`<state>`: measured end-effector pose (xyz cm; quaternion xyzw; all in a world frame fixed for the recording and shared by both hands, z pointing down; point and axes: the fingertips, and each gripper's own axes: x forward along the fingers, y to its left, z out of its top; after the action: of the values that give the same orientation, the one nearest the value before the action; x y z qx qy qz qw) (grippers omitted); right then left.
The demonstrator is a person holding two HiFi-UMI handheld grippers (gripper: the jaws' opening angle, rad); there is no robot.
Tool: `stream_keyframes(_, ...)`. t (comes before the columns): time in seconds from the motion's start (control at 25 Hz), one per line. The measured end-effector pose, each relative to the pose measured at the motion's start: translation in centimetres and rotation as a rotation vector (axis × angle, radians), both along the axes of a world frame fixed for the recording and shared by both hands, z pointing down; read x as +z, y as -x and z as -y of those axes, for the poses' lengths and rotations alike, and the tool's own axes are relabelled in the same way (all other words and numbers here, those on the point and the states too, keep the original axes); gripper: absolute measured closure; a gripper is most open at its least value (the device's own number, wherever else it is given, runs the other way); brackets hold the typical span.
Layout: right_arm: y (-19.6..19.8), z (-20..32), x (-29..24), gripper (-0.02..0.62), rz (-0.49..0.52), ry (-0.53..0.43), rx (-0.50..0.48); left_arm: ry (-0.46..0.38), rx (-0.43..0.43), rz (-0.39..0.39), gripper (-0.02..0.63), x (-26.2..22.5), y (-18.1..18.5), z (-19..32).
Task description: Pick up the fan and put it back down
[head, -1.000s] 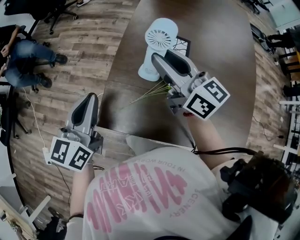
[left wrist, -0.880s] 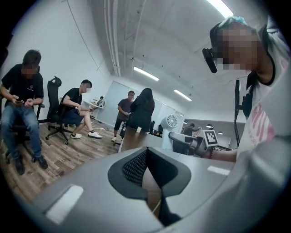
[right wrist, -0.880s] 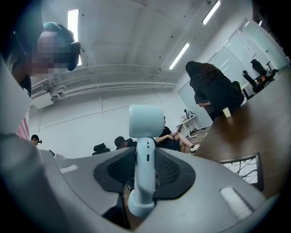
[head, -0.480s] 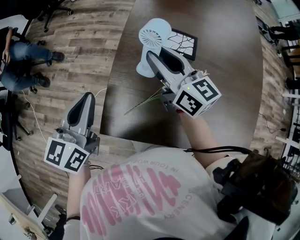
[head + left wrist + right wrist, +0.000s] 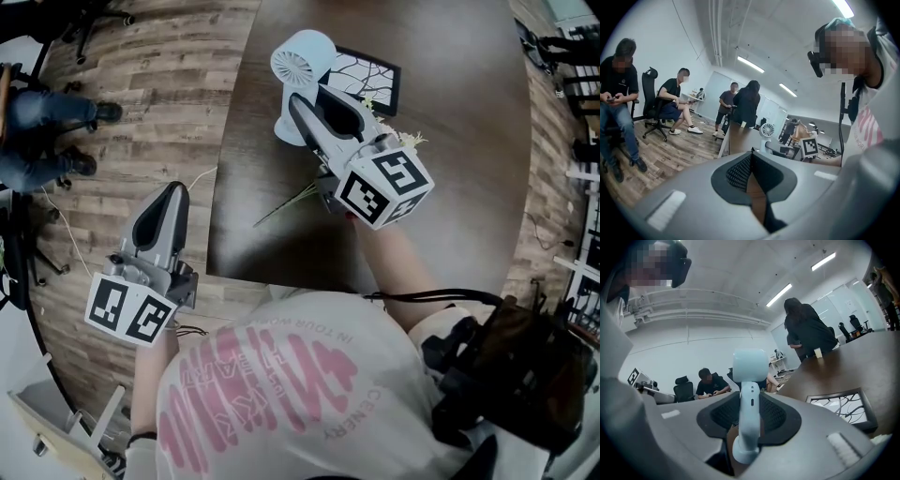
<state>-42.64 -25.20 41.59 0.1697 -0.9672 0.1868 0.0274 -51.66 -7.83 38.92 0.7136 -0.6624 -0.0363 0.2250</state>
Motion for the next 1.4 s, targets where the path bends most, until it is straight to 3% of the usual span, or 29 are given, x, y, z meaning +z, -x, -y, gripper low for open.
stream_keyframes(0.24,0.4,-0.7,1.3,0.46,-0.069,-0.024,0.023,0.013,0.027,0.002,0.589,-0.7,0.2,0.1)
stream_keyframes(0.76,0.6,-2.2,1.4,0.46,-0.114,-0.122,0.008,0.015,0.025,-0.005,0.589,-0.5,0.0,0.1)
stream_keyframes(1.4,-0.4,-3.6,1.7,0.46,-0.093,-0.186,0.011,0.026,0.053,0.021,0.589,-0.6,-1.1,0.0)
